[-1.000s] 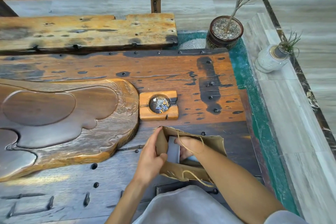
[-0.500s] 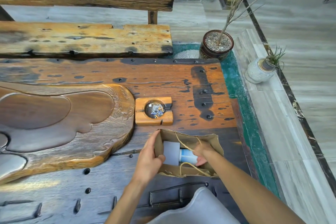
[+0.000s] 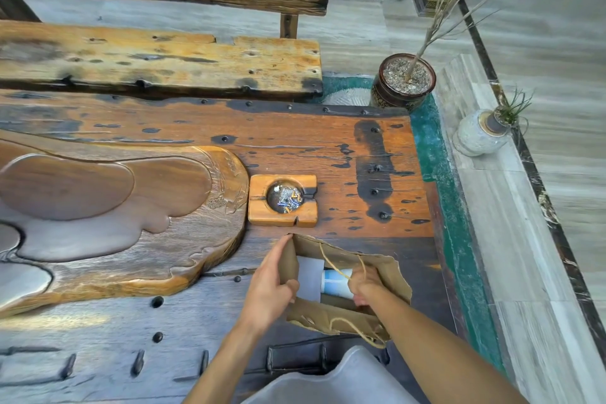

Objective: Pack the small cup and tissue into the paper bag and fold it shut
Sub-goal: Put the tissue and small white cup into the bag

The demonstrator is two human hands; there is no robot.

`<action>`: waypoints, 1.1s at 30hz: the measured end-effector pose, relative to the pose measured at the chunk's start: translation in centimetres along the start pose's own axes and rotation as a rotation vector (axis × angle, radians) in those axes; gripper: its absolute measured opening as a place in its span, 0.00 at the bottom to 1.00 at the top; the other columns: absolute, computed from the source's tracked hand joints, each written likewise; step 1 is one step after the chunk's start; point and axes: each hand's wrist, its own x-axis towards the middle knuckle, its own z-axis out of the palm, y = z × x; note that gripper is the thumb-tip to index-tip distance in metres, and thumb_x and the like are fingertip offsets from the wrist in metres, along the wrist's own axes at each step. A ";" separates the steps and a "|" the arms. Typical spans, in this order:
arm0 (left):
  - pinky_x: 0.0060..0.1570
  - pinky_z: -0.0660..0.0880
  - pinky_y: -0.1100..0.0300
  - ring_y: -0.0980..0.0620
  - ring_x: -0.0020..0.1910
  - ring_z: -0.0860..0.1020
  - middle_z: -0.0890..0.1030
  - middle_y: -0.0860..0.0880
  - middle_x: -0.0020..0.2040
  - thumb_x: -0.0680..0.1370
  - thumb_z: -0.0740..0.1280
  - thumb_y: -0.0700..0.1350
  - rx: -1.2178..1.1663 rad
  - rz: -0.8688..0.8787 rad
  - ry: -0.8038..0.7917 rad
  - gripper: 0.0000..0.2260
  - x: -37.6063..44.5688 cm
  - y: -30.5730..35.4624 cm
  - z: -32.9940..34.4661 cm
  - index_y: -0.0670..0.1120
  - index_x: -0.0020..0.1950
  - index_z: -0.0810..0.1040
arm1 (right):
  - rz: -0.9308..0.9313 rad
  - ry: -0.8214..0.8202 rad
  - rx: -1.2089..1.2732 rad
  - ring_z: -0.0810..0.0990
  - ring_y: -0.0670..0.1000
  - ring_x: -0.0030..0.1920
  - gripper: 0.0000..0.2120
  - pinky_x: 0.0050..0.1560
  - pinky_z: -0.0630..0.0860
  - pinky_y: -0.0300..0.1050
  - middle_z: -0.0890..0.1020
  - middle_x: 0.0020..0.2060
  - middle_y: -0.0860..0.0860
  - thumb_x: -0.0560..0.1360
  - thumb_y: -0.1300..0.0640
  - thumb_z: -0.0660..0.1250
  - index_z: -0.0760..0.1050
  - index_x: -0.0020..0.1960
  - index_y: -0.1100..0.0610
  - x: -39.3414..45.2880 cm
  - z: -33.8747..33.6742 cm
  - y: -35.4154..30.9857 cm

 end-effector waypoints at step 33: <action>0.70 0.70 0.48 0.44 0.69 0.72 0.73 0.50 0.72 0.71 0.65 0.31 0.053 -0.002 0.007 0.38 -0.2 1.8 0.5 0.59 0.75 0.64 | -0.429 0.109 -0.248 0.84 0.58 0.45 0.12 0.48 0.80 0.49 0.86 0.43 0.57 0.72 0.54 0.63 0.81 0.41 0.59 -2.2 -2.9 2.6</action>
